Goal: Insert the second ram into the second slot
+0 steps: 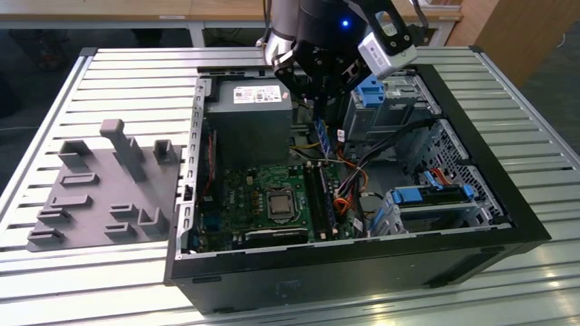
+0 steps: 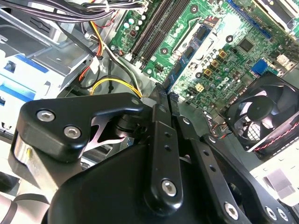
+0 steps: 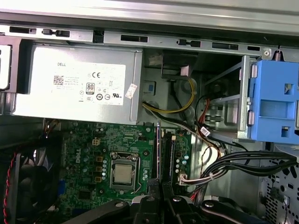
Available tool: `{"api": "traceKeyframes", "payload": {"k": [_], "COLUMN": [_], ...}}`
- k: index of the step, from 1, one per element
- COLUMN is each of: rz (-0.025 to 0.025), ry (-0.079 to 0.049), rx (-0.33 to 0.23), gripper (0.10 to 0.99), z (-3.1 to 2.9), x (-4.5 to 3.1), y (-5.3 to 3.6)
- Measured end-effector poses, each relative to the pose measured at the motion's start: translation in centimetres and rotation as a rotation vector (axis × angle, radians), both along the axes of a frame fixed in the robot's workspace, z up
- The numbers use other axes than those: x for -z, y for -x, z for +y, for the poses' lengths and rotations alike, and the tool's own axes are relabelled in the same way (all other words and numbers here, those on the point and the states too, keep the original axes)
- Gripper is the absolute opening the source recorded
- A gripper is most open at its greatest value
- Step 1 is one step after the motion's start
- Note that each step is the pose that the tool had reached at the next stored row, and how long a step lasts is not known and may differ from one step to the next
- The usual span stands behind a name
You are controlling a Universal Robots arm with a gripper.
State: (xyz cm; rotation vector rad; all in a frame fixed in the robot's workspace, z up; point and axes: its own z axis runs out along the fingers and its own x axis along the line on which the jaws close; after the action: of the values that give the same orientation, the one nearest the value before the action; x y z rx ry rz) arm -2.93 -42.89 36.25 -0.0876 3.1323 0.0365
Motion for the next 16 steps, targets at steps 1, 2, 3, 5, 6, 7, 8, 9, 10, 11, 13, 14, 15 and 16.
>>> {"api": "traceKeyframes", "payload": {"k": [1, 2, 3, 5, 6, 7, 8, 9, 10, 11, 13, 14, 15, 16], "rz": [0.0000, 0.0000, 0.0000, 0.0000, 0.0000, 0.0000, 0.0000, -0.0001, 0.0000, 0.0000, 0.0000, 0.0000, 0.0000, 0.0000], "ry": [0.000, 0.000, 0.000, 0.000, 0.000, 0.000, 0.000, 0.000, 0.000, 0.000, 0.000, 0.000, 0.000, 0.000], "rx": [0.000, 0.000, 0.000, 0.000, 0.000, 0.000, 0.000, 0.000, 0.000, 0.000, 0.001, 0.001, 0.001, 0.001], "gripper": [0.133, 0.133, 0.133, 0.133, 0.133, 0.133, 0.133, 0.133, 0.133, 0.133, 0.133, 0.133, 0.133, 0.133], "z": [0.00, 0.00, 0.00, -0.01, -0.01, -0.01, -0.03, -0.04, -0.07, -0.09, -0.13, -0.15, -0.15, -0.16], "x": [0.00, 0.04, 0.04, 0.16, 0.17, 0.19, 0.20, 0.23, 0.25, 0.27, 0.33, 0.36, 0.38, 0.41], "y": [0.00, 0.00, 0.00, 0.00, 0.00, 0.00, 0.00, 0.00, 0.00, 0.00, 0.00, 0.00, 0.00, 0.00]}}
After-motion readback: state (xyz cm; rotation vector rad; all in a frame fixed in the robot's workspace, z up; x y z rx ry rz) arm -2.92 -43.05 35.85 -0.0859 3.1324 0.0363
